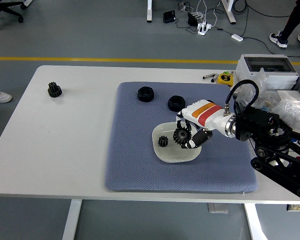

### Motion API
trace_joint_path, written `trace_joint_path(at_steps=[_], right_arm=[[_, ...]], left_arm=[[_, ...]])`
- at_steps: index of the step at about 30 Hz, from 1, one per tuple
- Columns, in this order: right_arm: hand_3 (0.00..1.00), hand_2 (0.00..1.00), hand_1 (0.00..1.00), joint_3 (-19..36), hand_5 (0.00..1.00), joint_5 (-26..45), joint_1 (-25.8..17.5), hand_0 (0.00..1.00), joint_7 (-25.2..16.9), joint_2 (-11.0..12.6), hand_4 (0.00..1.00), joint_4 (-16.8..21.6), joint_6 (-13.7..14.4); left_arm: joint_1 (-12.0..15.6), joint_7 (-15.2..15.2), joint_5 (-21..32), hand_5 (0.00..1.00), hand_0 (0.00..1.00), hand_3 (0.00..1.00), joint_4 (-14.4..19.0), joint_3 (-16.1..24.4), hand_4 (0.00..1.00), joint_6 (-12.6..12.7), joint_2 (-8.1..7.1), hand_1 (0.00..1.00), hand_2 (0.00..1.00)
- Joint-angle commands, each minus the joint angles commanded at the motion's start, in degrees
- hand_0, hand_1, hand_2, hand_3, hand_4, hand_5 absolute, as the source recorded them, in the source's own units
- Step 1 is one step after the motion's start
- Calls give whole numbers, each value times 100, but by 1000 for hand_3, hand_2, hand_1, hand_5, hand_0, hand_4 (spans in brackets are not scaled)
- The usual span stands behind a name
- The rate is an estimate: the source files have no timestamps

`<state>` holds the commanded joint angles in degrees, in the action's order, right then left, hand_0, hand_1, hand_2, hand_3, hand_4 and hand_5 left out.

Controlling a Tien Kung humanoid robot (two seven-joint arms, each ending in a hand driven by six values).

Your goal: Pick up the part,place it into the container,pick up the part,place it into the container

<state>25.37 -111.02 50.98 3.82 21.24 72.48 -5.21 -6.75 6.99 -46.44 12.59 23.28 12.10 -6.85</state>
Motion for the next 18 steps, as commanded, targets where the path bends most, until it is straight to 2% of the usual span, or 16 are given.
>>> trace_joint_path(at_steps=[8,18], right_arm=[[458,392,273,-301,372,181,231,53,-47,-422,822,-694,126],[459,395,273,-437,384,350,342,53,-86,-679,815,-1335,246]], left_arm=[[-6,18,-56,489,651,554,4,28,592,-12,-3,643,618],[6,27,-76,490,650,554,9,40,593,-18,-11,643,618]])
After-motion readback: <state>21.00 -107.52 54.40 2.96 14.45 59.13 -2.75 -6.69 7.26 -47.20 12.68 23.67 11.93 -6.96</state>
